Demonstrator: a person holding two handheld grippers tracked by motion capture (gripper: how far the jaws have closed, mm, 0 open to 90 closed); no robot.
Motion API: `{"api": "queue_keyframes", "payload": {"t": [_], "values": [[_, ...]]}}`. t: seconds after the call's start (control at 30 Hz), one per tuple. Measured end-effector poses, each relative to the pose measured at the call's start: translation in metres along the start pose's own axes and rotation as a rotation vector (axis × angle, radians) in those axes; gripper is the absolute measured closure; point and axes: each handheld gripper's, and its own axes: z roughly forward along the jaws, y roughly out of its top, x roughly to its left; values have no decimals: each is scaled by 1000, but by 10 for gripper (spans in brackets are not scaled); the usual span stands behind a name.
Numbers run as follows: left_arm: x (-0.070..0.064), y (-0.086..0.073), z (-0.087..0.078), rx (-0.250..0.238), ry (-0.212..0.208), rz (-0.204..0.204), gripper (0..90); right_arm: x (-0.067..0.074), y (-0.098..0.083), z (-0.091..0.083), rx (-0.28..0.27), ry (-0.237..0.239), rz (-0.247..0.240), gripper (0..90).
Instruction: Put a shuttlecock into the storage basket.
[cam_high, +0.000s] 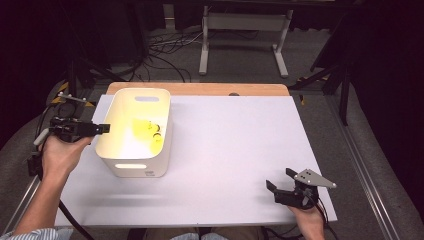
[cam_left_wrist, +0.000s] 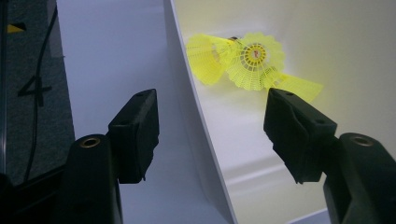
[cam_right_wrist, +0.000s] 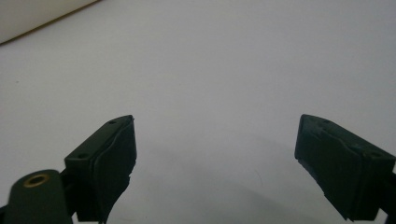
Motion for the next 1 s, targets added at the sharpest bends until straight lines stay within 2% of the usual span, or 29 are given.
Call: {"api": "queue_keyframes", "payload": {"t": [0.77,1.0], "values": [[19,-11,-5,-15,30,-50,380,0,0,0,1,1,2,133],[21,-17,-6,-45,48,-59,391,0,0,0,0,-2,2,133]]}}
